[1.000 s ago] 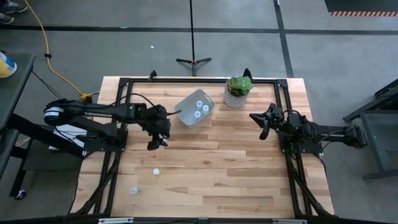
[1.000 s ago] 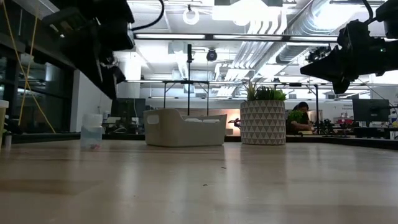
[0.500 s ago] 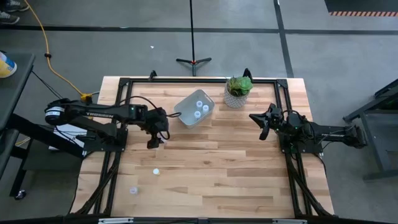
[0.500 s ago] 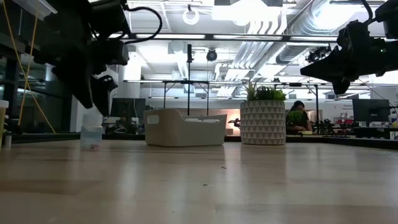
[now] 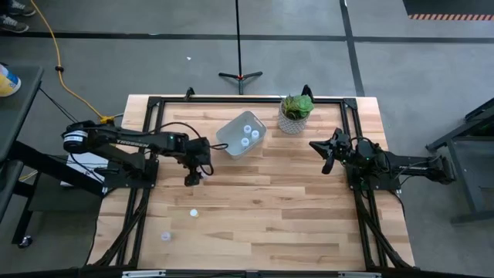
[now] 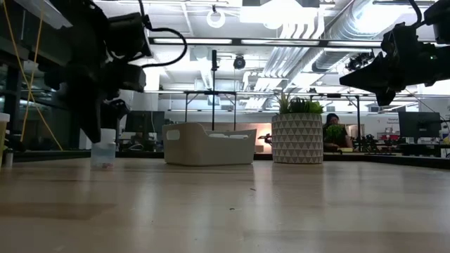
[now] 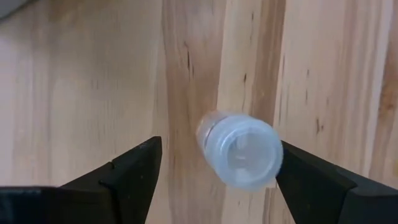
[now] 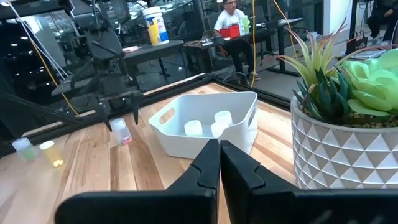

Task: Pick and place pill bottles into a basket
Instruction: Put the transparent medicine bottle into the gray bin

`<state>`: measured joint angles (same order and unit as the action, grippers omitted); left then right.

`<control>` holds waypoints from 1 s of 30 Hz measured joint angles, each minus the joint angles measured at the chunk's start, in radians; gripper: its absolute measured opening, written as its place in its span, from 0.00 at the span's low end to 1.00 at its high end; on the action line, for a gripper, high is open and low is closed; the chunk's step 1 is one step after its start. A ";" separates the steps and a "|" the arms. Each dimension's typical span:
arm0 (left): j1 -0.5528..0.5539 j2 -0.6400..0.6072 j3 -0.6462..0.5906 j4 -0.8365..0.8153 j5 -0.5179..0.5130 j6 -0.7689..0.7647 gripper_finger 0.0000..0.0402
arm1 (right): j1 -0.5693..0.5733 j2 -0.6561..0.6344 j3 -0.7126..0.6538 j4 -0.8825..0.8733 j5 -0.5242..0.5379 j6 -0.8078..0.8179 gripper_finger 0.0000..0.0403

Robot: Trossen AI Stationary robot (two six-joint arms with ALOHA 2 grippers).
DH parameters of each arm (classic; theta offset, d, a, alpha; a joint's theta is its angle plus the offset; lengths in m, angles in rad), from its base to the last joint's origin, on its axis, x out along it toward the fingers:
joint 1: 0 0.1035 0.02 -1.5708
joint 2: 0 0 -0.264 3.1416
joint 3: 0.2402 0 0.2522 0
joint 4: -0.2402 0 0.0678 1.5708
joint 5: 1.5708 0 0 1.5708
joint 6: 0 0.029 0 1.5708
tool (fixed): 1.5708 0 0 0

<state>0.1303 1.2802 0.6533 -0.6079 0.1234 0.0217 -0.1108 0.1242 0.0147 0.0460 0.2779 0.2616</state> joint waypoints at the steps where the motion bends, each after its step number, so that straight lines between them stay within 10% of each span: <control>1: 0.000 0.009 0.000 0.006 0.000 -0.001 0.81 | 0.000 0.000 0.000 0.000 0.000 0.000 0.01; 17: 0.000 0.041 0.031 0.033 -0.001 -0.135 0.44 | 0.000 0.000 0.000 0.000 0.000 0.000 0.00; 30: 0.020 0.087 0.415 0.040 -0.247 0.017 0.45 | 0.000 0.000 -0.001 0.000 0.000 -0.001 0.01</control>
<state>0.1507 1.3672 1.0682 -0.5683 -0.1233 0.0383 -0.1112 0.1242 0.0139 0.0456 0.2779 0.2611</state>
